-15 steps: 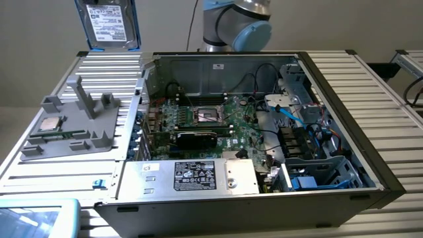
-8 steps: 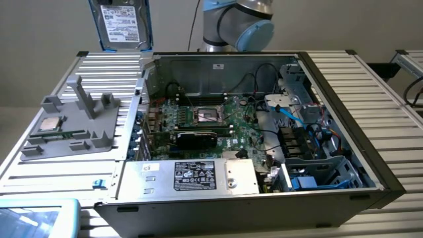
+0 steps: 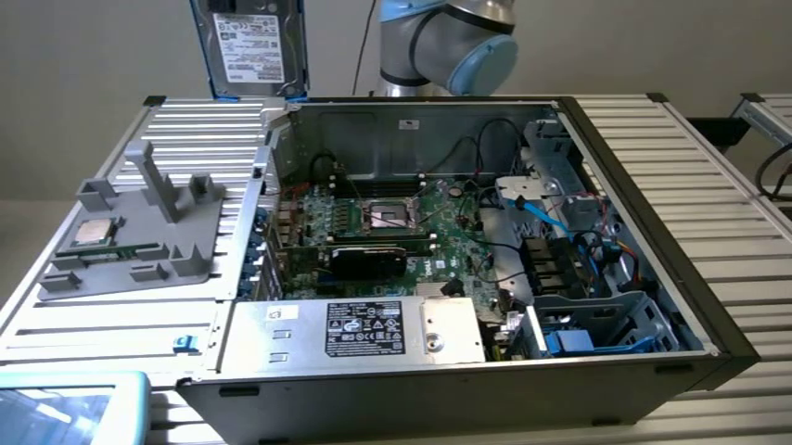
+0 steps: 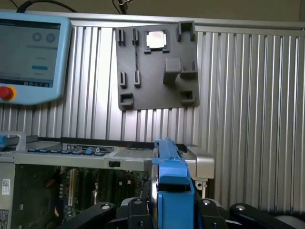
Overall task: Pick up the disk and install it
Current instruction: 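Pick up the disk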
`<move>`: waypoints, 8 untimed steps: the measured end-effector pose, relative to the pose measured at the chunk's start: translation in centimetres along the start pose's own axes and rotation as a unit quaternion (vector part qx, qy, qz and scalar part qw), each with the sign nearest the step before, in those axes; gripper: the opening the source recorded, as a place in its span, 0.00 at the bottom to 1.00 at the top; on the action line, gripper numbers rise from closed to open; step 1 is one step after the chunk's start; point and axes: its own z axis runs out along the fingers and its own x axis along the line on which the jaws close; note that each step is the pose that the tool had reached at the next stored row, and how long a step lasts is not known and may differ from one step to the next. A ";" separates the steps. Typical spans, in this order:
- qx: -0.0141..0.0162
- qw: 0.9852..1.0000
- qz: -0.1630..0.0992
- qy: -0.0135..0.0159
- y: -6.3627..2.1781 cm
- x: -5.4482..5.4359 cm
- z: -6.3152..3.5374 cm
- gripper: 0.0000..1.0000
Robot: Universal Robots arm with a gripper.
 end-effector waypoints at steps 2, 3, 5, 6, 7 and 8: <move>0.000 1.000 0.000 0.000 -0.56 0.4 -0.01 0.37; 0.000 1.000 0.000 -0.001 -0.85 0.6 -0.02 0.37; 0.000 1.000 0.000 -0.001 -1.46 1.0 -0.04 0.37; 0.000 1.000 0.000 -0.002 -1.76 1.2 -0.06 0.37; 0.000 1.000 0.000 -0.002 -2.05 1.3 -0.08 0.37; 0.000 1.000 0.000 -0.002 -2.32 1.6 -0.09 0.37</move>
